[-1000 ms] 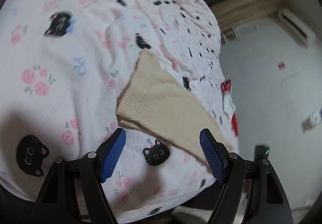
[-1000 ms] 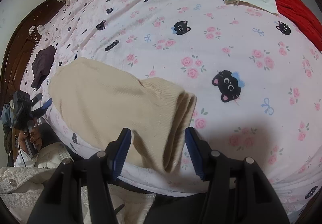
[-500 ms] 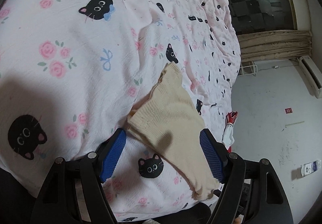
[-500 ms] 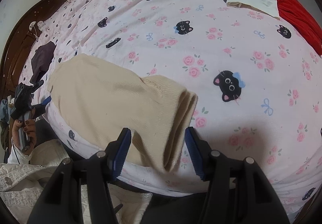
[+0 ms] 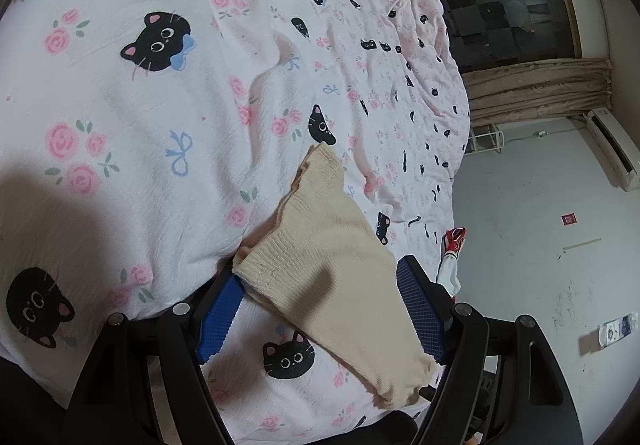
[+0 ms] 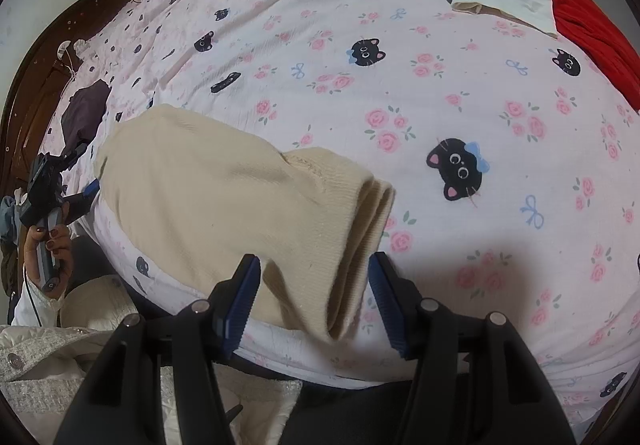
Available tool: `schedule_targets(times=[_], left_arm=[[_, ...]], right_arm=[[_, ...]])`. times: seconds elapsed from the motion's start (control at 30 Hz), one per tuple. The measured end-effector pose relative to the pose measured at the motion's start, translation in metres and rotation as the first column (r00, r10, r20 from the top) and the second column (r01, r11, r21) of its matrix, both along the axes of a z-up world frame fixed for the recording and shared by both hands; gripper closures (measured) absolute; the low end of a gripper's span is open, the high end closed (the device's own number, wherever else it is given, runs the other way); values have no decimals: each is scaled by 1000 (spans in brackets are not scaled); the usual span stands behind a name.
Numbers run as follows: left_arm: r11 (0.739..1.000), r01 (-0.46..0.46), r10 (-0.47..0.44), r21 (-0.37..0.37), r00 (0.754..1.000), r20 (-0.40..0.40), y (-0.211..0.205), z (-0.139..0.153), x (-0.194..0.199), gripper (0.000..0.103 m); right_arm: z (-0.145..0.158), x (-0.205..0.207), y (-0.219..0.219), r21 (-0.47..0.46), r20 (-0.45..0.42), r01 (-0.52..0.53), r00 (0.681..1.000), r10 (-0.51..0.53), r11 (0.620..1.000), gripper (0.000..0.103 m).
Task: Fold clothes
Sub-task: 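Grasp the end of the beige knit garment with the left tool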
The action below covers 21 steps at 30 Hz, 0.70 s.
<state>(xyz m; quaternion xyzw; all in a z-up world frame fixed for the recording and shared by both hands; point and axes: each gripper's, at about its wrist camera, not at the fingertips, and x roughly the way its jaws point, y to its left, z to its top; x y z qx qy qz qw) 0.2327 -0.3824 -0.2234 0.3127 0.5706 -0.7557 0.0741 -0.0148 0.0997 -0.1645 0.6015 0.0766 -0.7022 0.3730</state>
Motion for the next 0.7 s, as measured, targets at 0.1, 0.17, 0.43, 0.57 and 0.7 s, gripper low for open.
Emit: schedule_targets(times=[0.1,0.17,0.43,0.57,0.7], left_arm=[[1000,13,-13,-20,1000,14,0,1,2,44],[999,18,-17,-31,999,29,-1,1,4,56],[998,18,-15,-52,998,67,-5,-3,12,91],[994,32,-25,-109,997,66,-3,7,10,96],[984,47,-37,-172,997,62,-6,19,6,97]], right_arm=[[0,0,0,1,1,-1,1000,1,1000,44],[0,0,0,2,2,-1,1000,1,1000,44],[-1,0,-1,1,4,-2,1000,2,1000,44],[0,0,-1,-2,4,0,1000,0,1000,44],[0,0,1,-5,4,6,1000,-6,1000,44]])
